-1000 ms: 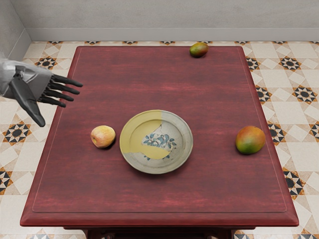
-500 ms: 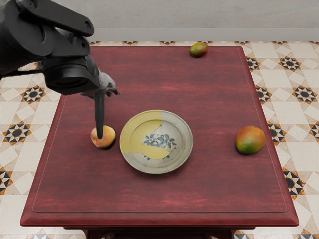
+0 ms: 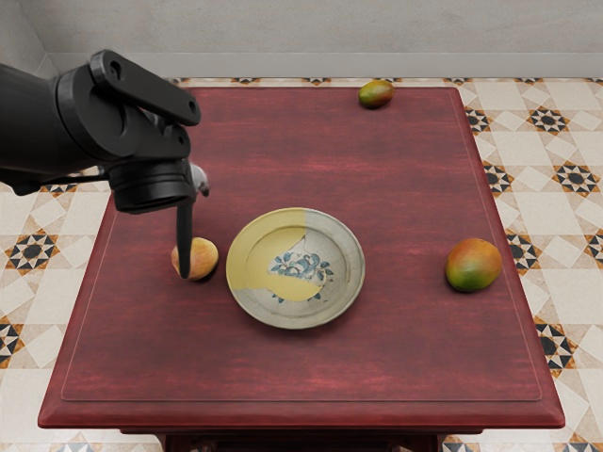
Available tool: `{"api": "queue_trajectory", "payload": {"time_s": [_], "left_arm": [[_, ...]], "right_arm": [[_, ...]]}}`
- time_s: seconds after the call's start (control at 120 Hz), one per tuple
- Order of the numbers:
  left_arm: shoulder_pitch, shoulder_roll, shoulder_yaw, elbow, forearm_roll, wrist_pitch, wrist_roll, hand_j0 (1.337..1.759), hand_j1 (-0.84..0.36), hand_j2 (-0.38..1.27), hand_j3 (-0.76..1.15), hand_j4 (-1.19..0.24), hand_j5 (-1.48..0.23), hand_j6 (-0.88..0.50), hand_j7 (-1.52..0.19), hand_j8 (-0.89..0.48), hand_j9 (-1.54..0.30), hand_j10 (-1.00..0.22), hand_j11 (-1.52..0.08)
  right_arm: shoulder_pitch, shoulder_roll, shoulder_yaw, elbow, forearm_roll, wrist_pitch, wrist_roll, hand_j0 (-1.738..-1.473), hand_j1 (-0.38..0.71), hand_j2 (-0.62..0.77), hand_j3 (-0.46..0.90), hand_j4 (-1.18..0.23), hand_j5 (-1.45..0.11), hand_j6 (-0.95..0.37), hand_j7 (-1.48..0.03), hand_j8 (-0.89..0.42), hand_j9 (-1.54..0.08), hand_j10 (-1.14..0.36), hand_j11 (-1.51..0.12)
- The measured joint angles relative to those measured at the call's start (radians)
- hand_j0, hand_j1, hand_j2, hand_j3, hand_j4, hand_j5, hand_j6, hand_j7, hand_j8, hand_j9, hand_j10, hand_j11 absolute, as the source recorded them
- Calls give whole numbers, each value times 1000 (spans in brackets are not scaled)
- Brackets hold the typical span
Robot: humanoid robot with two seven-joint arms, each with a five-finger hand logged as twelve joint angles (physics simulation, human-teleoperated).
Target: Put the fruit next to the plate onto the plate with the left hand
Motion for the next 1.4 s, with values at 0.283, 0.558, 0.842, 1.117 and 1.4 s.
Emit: {"api": "queue_trajectory", "payload": {"time_s": [0.283,0.558,0.842,1.117,1.4], "left_arm": [[63,0,-40,-16,0,51,17,1658,203,25,0,-122,-158,-122,-158,-122,-158,-122,-158],[102,0,-50,-15,-4,197,14,1658,172,30,0,-148,-192,-148,-192,-148,-192,-148,-192],[123,0,-55,-16,-1,251,17,1658,149,34,0,-168,-217,-168,-217,-168,-217,-167,-217],[152,0,-68,-14,5,265,22,1658,116,39,0,-195,-252,-195,-252,-195,-252,-194,-252],[173,0,-85,-12,20,274,22,1658,100,42,0,-208,-270,-208,-270,-208,-270,-208,-270]], "right_arm": [[0,0,0,0,0,0,0,-1658,-322,-5,0,-22,-29,-22,-29,-22,-29,-22,-29],[0,0,0,0,0,0,0,-1658,-322,-5,0,-22,-29,-22,-29,-22,-29,-22,-29],[0,0,0,0,0,0,0,-1658,-322,-5,0,-22,-29,-22,-29,-22,-29,-22,-29],[0,0,0,0,0,0,0,-1658,-322,-5,0,-22,-29,-22,-29,-22,-29,-22,-29],[0,0,0,0,0,0,0,-1658,-322,-5,0,-22,-29,-22,-29,-22,-29,-22,-29]]}}
